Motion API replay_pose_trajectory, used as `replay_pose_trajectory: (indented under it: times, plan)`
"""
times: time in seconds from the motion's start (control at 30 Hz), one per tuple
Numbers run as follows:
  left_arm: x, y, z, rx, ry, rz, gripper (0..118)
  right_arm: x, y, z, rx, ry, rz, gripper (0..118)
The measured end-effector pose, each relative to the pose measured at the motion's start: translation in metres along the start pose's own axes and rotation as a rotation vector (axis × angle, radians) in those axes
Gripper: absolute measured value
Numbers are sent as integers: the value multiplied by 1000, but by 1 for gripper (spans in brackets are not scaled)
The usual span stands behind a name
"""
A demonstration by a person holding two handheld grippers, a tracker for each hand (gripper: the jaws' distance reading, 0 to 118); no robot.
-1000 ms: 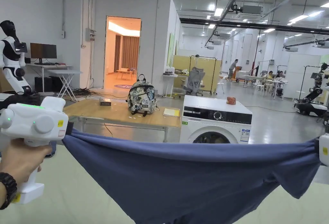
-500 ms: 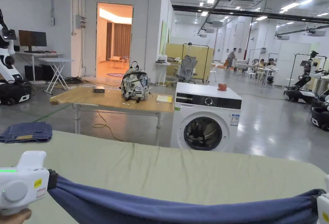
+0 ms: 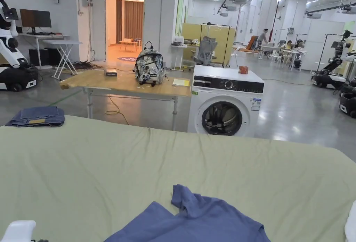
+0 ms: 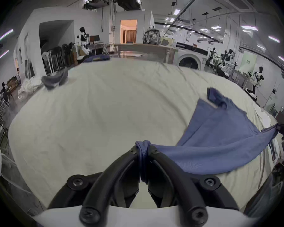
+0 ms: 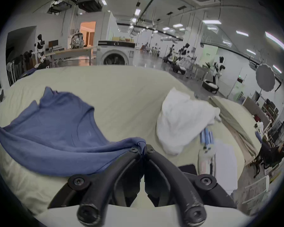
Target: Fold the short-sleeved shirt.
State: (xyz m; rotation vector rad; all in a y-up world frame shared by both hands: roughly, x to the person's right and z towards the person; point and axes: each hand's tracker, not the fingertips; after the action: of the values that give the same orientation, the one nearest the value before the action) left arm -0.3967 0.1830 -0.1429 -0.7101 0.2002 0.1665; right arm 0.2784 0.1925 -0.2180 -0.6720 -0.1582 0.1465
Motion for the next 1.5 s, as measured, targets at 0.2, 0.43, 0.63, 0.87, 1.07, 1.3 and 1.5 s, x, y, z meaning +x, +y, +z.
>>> replay_pose_trajectory:
  times: [0.2, 0.43, 0.63, 0.87, 1.07, 1.3, 1.5]
  plan:
    - [-13, -22, -18, -47, 26, 21, 18, -7, -26, -11, -50, -15, 9, 8]
    - [3, -3, -2, 59, 26, 4, 63, -27, -6, 6, 79, 19, -57, 71]
    - [57, 22, 11, 190, -25, -31, 46, -81, 22, 33, 245, 114, -85, 51]
    - [130, 31, 25, 317, -73, -117, 0, -144, 39, 48, 361, 190, -75, 0]
    - [162, 31, 41, 342, -93, -131, 0, -174, 44, 64, 405, 247, -89, 0]
    - [124, 26, 45, 207, -102, -36, 0, -183, 41, 70, 389, 282, -77, 0]
    - [29, 24, 29, 35, -46, 76, 0, -188, 38, 60, 364, 295, -40, 0]
